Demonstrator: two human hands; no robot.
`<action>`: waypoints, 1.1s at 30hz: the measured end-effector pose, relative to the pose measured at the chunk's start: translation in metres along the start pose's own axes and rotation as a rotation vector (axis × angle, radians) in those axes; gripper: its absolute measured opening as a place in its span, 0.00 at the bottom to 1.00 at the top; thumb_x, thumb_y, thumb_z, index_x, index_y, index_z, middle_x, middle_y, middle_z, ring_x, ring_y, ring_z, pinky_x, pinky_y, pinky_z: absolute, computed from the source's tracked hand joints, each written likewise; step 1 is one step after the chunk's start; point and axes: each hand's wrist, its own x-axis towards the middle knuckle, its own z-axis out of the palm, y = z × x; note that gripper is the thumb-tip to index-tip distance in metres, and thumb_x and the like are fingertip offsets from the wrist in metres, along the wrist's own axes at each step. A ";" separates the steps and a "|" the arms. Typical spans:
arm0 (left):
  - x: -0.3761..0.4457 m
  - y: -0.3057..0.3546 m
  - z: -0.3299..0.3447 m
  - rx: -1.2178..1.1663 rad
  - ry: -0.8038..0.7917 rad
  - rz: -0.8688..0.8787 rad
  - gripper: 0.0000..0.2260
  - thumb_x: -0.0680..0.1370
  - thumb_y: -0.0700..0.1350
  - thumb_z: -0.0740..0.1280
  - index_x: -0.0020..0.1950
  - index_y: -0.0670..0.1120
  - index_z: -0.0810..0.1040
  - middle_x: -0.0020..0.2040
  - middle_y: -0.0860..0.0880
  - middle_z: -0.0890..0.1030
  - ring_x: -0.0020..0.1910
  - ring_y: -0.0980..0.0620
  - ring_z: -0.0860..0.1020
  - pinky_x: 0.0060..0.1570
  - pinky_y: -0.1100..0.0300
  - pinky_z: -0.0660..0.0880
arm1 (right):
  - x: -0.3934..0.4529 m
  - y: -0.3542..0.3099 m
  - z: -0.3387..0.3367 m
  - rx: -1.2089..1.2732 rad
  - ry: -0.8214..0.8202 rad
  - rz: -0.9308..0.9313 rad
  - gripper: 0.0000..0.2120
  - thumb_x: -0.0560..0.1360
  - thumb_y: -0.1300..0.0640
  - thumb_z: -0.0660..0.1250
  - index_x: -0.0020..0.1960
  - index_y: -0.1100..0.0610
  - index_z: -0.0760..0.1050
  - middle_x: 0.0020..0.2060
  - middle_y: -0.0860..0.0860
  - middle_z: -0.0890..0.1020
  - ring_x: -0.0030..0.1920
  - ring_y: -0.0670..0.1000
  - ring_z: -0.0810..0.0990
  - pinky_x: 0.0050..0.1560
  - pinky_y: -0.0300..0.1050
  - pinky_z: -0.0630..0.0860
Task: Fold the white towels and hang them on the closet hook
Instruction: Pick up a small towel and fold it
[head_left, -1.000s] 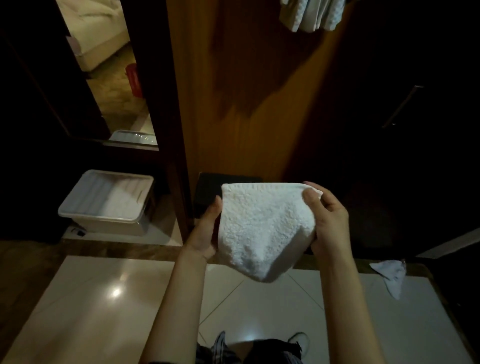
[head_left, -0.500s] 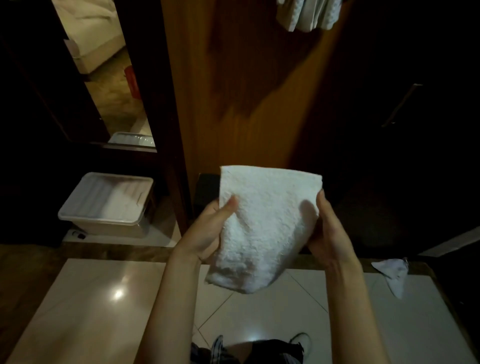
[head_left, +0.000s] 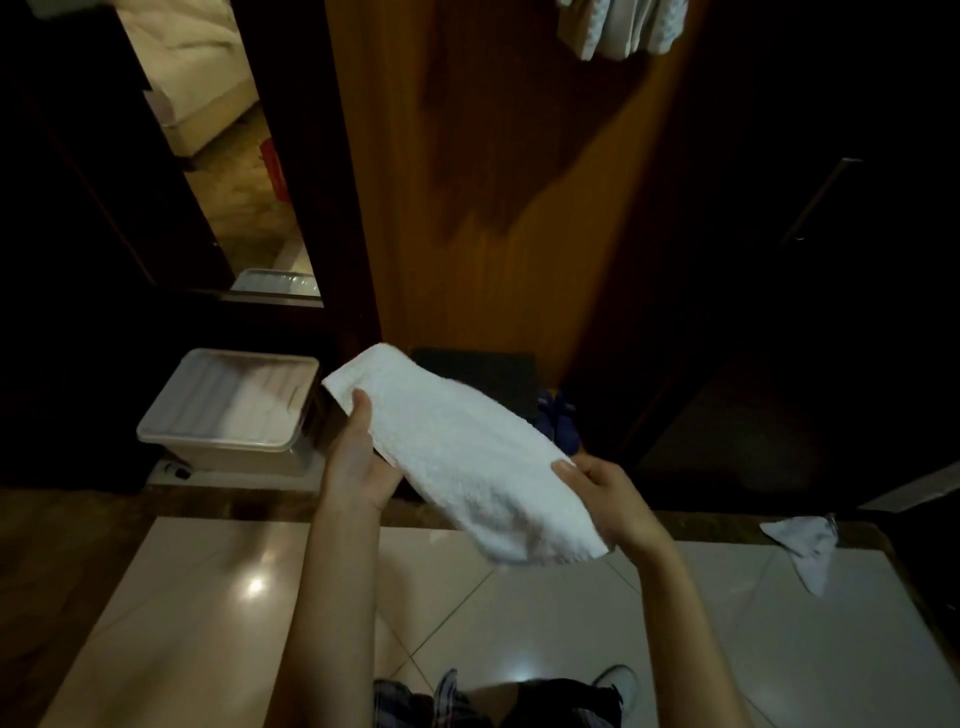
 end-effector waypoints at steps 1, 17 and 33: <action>0.000 -0.001 -0.001 0.007 0.010 -0.007 0.21 0.81 0.56 0.56 0.70 0.48 0.67 0.65 0.46 0.75 0.59 0.48 0.76 0.44 0.57 0.76 | 0.001 -0.001 0.001 -0.048 0.051 -0.053 0.13 0.79 0.56 0.62 0.37 0.59 0.72 0.28 0.47 0.72 0.29 0.42 0.70 0.29 0.30 0.65; -0.008 -0.011 0.009 0.270 -0.417 0.071 0.20 0.71 0.52 0.63 0.60 0.46 0.75 0.56 0.47 0.82 0.56 0.50 0.80 0.49 0.57 0.79 | -0.009 -0.035 -0.006 0.037 -0.205 -0.032 0.17 0.66 0.35 0.62 0.51 0.42 0.73 0.47 0.40 0.80 0.42 0.35 0.81 0.38 0.30 0.76; -0.009 -0.013 0.016 0.653 -0.505 0.224 0.13 0.71 0.53 0.67 0.55 0.56 0.77 0.50 0.60 0.83 0.50 0.60 0.81 0.41 0.69 0.77 | -0.015 -0.059 0.006 0.253 0.401 -0.329 0.02 0.74 0.55 0.69 0.45 0.50 0.81 0.41 0.47 0.85 0.43 0.47 0.83 0.38 0.37 0.79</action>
